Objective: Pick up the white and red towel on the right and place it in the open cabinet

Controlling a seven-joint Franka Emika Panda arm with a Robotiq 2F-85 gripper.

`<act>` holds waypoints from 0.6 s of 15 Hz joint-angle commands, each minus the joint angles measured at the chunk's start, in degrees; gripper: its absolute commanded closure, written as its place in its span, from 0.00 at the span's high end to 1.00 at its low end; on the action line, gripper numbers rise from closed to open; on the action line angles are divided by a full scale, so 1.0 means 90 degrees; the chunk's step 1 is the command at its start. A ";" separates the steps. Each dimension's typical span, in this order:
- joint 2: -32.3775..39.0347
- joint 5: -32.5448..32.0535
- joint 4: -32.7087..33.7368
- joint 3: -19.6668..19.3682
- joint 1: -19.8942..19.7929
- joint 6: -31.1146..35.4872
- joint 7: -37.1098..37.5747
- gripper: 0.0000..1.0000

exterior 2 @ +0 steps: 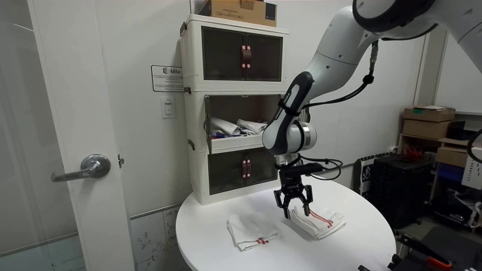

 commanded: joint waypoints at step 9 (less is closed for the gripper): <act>0.0547 -0.0789 0.0866 -0.0076 -0.0748 -0.1327 -0.1351 1.00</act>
